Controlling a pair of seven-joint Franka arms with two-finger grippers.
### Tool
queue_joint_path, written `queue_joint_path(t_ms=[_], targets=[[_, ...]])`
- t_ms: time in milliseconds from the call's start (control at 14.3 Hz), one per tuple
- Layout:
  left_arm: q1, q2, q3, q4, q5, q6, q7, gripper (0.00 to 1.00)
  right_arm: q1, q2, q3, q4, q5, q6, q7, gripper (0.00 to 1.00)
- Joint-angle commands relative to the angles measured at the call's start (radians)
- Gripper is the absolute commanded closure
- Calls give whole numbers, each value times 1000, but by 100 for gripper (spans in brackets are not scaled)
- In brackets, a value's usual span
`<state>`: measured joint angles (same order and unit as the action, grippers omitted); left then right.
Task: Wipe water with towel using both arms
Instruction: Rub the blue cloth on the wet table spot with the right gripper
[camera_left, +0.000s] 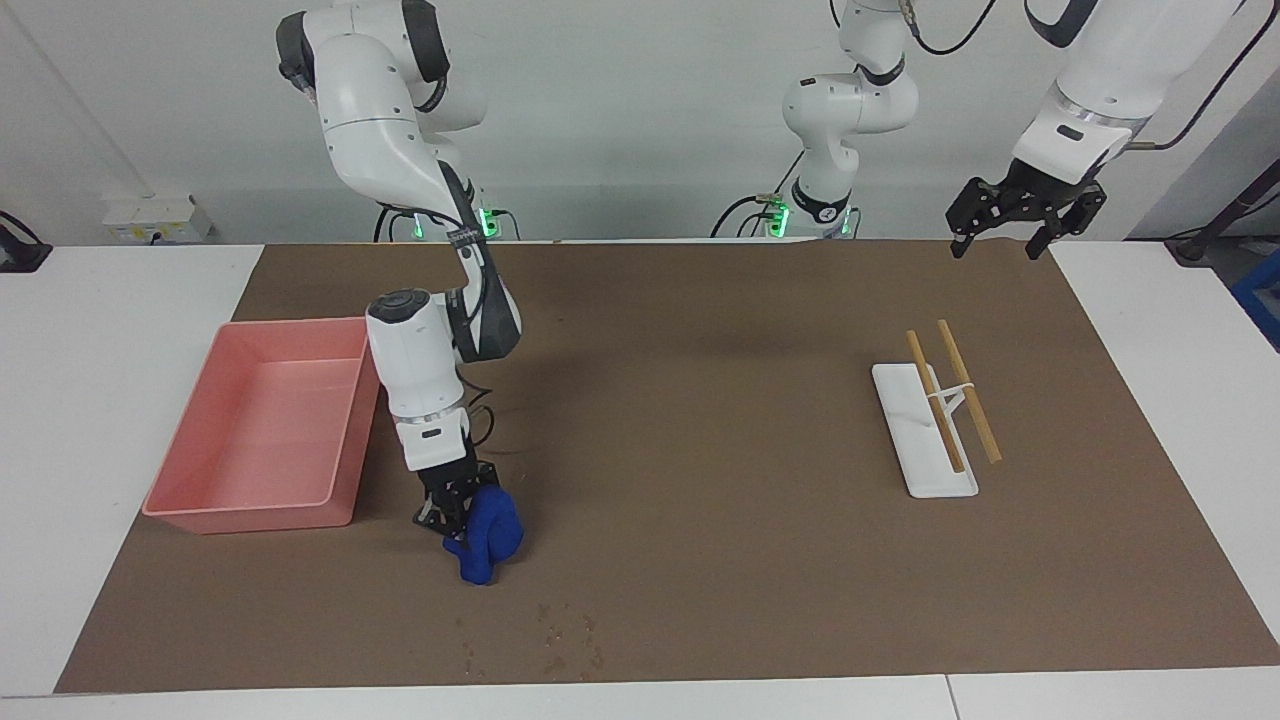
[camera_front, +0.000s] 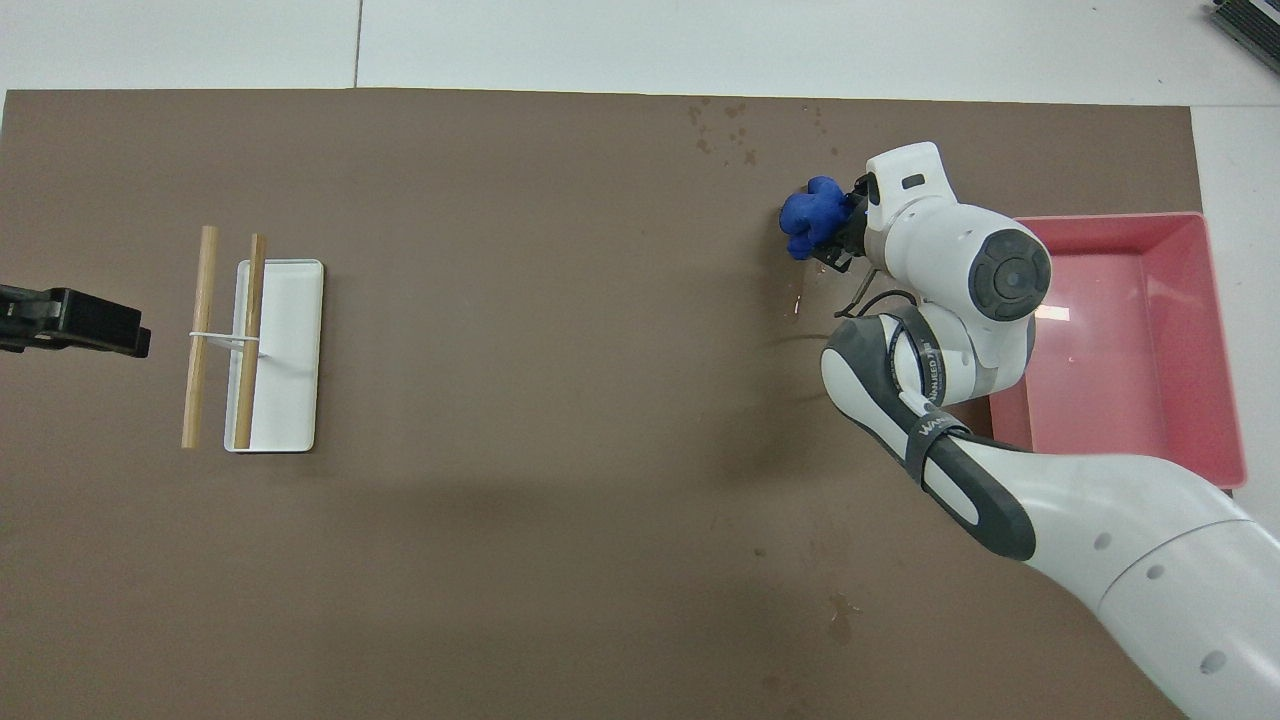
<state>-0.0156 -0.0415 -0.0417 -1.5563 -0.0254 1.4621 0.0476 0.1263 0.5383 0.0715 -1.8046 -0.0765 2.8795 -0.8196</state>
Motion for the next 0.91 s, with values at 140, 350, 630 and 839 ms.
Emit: queue_joint_path(t_ms=[140, 350, 630, 839], targets=[[-7, -1, 8, 19, -24, -39, 5, 0, 50, 26, 8, 1, 0, 27, 192, 100], [-9, 0, 6, 22, 10, -22, 8, 0, 78, 25, 8, -21, 0, 8, 361, 100], [-12, -17, 5, -7, 12, -29, 0, 0, 78, 11, 14, -21, 32, -109, 415, 100], [-6, -25, 6, -19, 12, -28, 0, 0, 62, -1, 13, -9, 30, -210, 395, 100]])
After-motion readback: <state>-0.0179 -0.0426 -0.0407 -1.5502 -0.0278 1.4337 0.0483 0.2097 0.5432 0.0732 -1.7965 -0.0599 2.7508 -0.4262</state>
